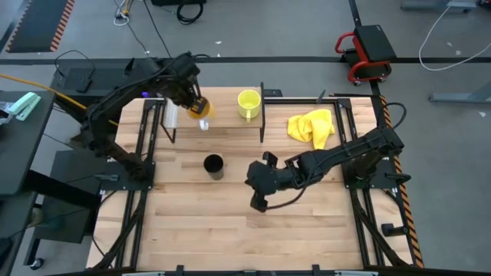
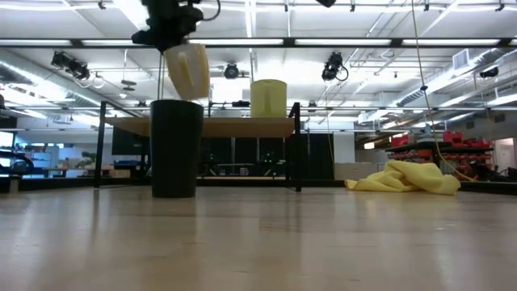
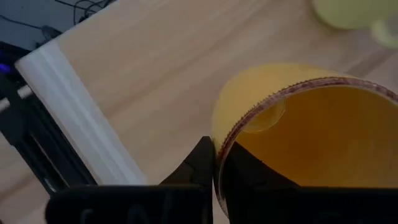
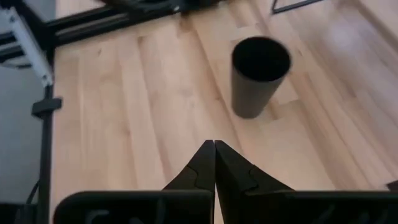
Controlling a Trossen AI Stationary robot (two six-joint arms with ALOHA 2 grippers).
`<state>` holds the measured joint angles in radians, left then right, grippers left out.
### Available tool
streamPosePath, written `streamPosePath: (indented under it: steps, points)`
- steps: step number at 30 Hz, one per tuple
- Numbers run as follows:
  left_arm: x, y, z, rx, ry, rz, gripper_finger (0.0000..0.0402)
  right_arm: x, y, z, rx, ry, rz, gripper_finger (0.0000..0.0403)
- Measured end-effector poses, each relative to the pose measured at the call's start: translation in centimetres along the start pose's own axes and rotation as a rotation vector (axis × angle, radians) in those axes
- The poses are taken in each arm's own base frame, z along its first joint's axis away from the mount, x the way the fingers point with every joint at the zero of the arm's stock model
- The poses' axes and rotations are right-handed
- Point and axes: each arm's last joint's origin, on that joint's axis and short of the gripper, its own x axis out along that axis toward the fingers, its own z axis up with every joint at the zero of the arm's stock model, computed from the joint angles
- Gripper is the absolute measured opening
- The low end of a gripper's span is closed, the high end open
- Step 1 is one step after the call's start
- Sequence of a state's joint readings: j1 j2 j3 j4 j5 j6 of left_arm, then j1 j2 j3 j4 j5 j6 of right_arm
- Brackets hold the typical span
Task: Stack small to large cups/mugs on shelf
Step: Put the orange mug on the shelf
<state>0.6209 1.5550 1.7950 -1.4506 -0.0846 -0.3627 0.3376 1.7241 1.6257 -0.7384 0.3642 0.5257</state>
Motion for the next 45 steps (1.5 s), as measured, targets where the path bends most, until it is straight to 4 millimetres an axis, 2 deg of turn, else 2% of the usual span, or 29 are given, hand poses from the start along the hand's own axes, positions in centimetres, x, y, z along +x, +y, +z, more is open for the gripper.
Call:
streamPosePath:
  steps: [5,11,15,21,27,45]
  points:
    - [2.0,-0.1,2.2,0.079,0.053,0.016,0.0019,0.3,-0.7,0.5,0.039,-0.026,-0.031,0.0009]
    - [0.2,-0.2,5.9,0.16,0.0,0.007,0.0019,0.3,-0.9,0.6,0.077,-0.028,-0.038,0.0009]
    - [-0.6,0.2,8.2,0.151,-0.07,-0.125,0.0019,0.3,-0.9,0.6,0.087,-0.028,-0.038,0.0009]
    - [2.4,1.8,8.4,0.113,0.039,-0.089,0.0019,0.2,-0.6,0.4,0.101,-0.026,-0.032,0.0007]
    - [3.4,1.6,8.2,0.121,0.078,-0.084,0.0019,0.2,-0.5,0.4,0.098,-0.024,-0.03,0.0007]
    - [3.5,0.5,7.9,0.122,0.068,0.003,0.0019,0.2,-0.5,0.3,0.098,-0.023,-0.03,0.0006]
